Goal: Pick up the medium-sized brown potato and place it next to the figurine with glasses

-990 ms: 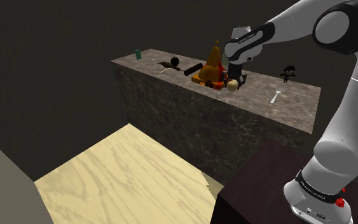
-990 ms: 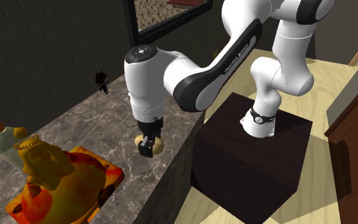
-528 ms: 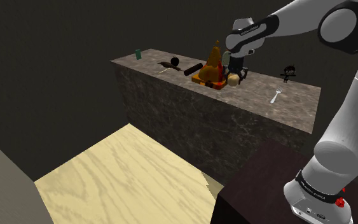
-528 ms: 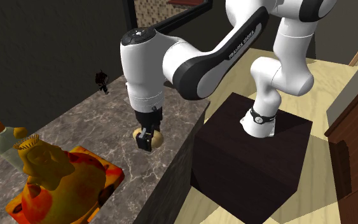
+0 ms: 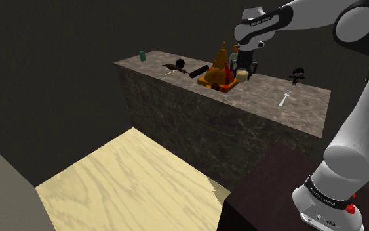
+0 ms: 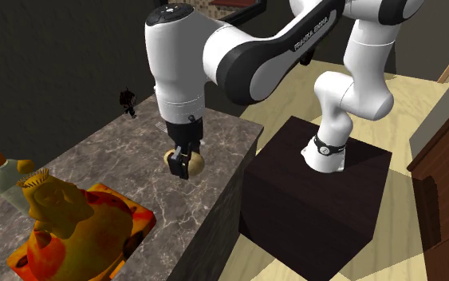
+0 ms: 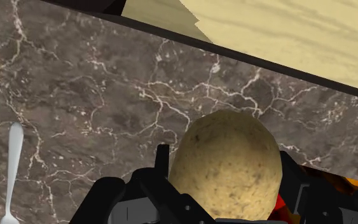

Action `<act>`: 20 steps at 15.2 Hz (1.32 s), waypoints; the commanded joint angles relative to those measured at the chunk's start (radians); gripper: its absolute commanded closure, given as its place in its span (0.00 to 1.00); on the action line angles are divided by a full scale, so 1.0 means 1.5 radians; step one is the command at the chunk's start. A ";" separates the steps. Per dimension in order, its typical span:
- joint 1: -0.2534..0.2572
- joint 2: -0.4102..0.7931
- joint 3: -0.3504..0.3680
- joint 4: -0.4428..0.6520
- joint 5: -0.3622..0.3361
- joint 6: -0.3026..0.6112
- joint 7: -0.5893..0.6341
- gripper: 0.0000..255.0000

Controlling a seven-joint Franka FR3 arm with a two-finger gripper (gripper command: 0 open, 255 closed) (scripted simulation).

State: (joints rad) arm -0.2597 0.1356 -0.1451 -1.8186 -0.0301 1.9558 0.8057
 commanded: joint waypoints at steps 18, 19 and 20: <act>-0.027 -0.001 -0.020 0.140 0.004 -0.139 -0.052 1.00; -0.036 0.004 -0.027 0.146 0.006 -0.140 -0.068 1.00; -0.045 0.010 -0.033 0.153 0.008 -0.141 -0.083 1.00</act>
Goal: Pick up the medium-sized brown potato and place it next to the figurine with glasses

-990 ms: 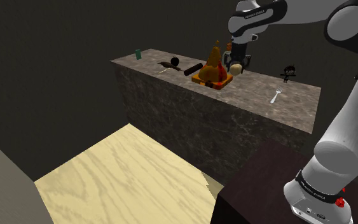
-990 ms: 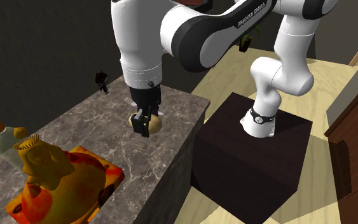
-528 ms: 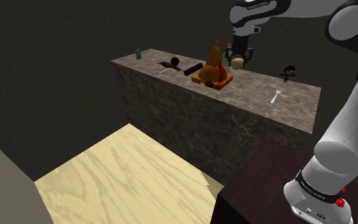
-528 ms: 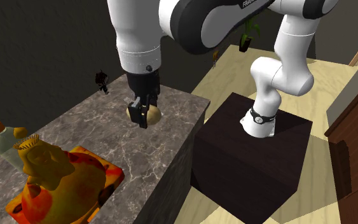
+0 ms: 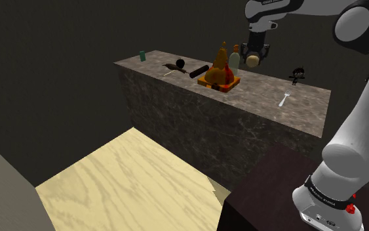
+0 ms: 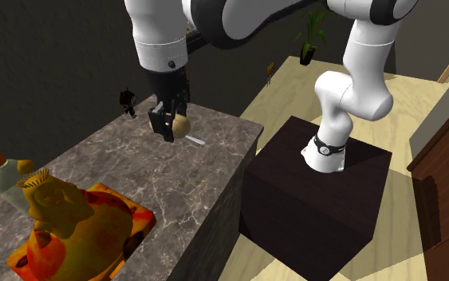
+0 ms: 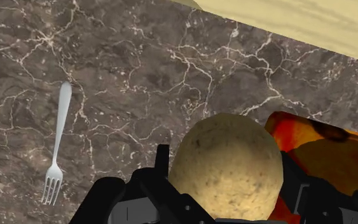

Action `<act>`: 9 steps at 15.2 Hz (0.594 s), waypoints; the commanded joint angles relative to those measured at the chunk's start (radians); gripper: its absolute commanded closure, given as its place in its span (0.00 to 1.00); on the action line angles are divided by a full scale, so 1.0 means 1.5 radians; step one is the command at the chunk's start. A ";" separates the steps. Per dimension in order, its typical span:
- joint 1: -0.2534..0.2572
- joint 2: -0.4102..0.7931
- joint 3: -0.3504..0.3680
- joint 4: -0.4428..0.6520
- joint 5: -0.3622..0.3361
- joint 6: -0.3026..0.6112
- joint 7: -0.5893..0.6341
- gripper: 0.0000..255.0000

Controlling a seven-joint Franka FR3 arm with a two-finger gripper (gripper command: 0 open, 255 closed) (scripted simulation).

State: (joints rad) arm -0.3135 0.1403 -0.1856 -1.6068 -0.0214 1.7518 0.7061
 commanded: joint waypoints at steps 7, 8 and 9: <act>-0.077 0.065 -0.047 0.087 0.024 -0.020 -0.125 1.00; -0.087 0.077 -0.052 0.102 0.029 -0.023 -0.141 1.00; -0.098 0.089 -0.057 0.118 0.033 -0.028 -0.156 1.00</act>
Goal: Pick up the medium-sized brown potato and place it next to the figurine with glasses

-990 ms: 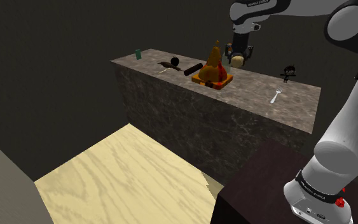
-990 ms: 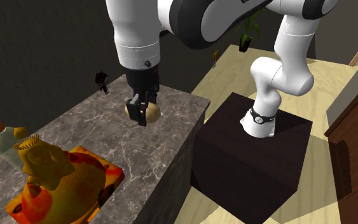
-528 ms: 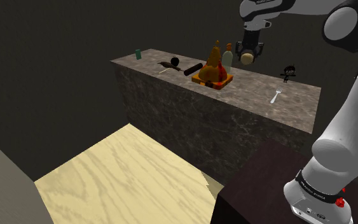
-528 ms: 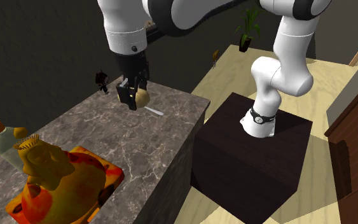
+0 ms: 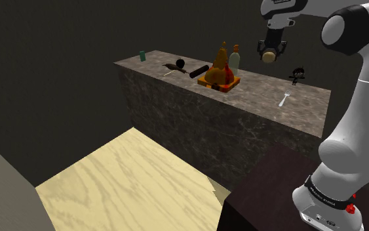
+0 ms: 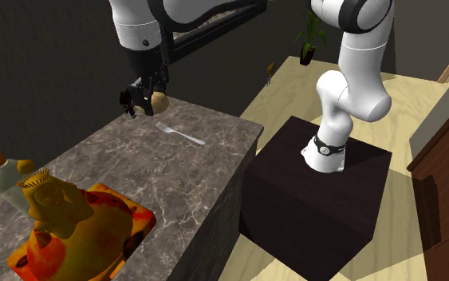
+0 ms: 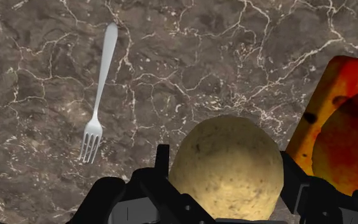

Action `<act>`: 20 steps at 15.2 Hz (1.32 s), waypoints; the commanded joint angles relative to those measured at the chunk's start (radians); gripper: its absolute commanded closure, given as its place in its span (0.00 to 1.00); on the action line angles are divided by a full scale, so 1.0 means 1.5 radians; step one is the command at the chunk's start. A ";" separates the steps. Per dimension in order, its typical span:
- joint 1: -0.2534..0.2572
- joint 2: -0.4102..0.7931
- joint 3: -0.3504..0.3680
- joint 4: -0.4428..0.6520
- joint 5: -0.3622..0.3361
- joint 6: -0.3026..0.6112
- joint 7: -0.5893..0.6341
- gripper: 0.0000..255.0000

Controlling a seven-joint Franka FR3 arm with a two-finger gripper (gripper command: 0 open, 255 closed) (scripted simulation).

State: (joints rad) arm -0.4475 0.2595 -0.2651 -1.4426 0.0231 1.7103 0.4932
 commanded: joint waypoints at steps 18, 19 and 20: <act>-0.172 0.225 -0.034 0.274 0.076 -0.052 -0.180 1.00; -0.170 0.222 -0.034 0.260 0.076 -0.041 -0.180 1.00; -0.168 0.219 -0.035 0.246 0.075 -0.030 -0.180 1.00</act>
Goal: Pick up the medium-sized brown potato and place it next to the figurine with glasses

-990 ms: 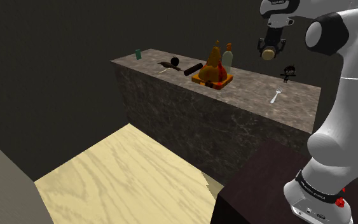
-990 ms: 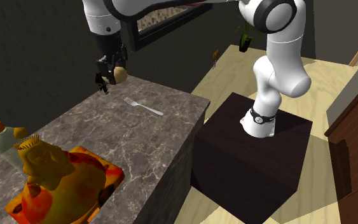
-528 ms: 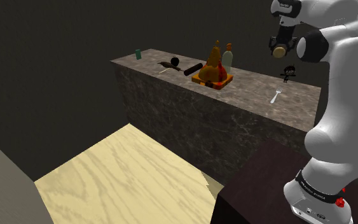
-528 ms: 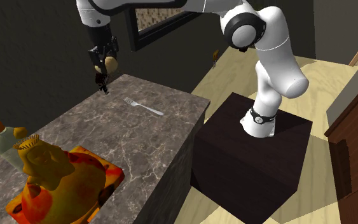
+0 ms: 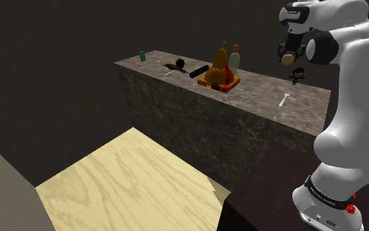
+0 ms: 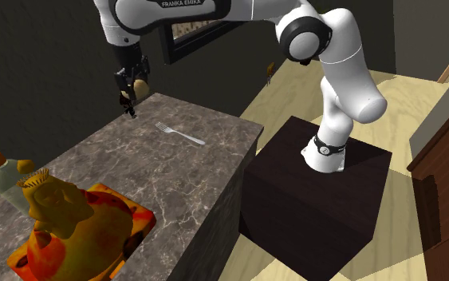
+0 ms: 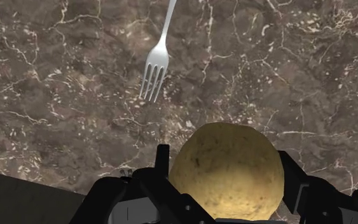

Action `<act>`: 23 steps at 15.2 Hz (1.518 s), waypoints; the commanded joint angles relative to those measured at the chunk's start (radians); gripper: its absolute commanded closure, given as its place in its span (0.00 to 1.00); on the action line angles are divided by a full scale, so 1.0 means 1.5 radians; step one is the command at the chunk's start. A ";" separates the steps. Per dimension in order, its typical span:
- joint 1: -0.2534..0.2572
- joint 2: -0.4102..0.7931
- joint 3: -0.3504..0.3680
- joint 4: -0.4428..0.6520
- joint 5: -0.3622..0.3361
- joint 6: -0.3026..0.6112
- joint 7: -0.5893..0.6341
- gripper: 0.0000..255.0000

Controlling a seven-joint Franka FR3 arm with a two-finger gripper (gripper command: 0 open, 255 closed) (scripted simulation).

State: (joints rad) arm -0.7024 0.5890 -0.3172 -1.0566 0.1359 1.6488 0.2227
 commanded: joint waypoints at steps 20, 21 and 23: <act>0.019 0.000 0.004 -0.192 0.003 0.191 -0.004 1.00; 0.019 0.002 0.005 -0.198 0.004 0.198 -0.004 1.00; 0.019 0.007 0.006 -0.209 0.005 0.214 -0.005 1.00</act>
State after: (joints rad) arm -0.6733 0.5970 -0.3093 -1.3577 0.1428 1.9548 0.2165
